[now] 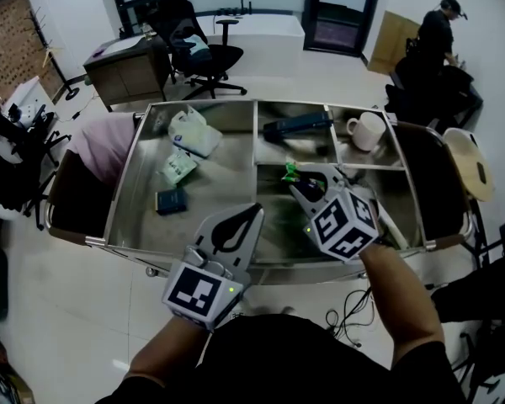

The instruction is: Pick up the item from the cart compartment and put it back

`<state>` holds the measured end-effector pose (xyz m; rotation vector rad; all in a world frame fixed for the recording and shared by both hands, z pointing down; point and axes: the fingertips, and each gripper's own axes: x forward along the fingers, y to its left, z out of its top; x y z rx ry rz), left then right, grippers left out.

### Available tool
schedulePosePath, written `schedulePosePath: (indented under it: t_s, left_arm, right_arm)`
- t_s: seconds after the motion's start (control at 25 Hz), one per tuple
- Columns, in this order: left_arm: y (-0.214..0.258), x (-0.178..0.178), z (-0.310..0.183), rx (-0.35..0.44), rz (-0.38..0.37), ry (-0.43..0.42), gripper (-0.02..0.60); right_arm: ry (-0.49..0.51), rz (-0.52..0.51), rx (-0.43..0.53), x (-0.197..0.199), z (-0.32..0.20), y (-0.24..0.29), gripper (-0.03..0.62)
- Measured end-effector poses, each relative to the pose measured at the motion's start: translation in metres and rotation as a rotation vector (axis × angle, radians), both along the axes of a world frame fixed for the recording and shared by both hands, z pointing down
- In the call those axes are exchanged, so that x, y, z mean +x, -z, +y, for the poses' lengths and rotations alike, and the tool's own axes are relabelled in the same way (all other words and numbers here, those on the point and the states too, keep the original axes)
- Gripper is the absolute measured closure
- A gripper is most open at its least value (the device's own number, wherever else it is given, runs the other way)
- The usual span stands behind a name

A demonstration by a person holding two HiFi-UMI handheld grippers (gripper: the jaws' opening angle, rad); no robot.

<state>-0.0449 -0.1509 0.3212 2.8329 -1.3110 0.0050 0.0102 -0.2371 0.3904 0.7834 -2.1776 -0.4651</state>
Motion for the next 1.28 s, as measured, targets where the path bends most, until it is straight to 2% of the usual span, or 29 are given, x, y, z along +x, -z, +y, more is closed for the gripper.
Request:
schedulePosePath:
  t_s: [0.28,0.32,0.4,0.44,0.64,0.88,1.28]
  left_arm:
    - [0.0,-0.004,-0.001,0.003,0.004,0.008,0.581]
    - [0.0,-0.005,-0.001,0.002,0.004,0.009,0.581]
    - [0.0,-0.005,-0.001,0.002,0.005,0.01,0.581]
    - [0.0,-0.005,-0.001,0.002,0.004,0.01,0.581]
    - [0.0,-0.004,0.001,0.004,0.002,0.005,0.581]
    - [0.003,-0.001,0.002,0.007,0.003,0.0,0.581]
    - [0.004,0.004,0.004,0.006,-0.005,-0.01,0.581]
  right_arm:
    - [0.029,0.013,-0.017,-0.01,0.004,-0.005,0.486]
    - [0.039,0.021,-0.024,-0.011,0.006,-0.006,0.475]
    - [0.052,0.036,-0.047,-0.012,0.01,-0.012,0.411]
    - [0.056,0.044,-0.055,-0.012,0.012,-0.014,0.405]
    - [0.043,0.054,-0.071,-0.007,0.014,-0.018,0.404]
    - [0.019,-0.003,-0.052,-0.001,0.016,0.001,0.405]
    - [-0.003,-0.024,-0.067,0.005,0.016,0.002,0.407]
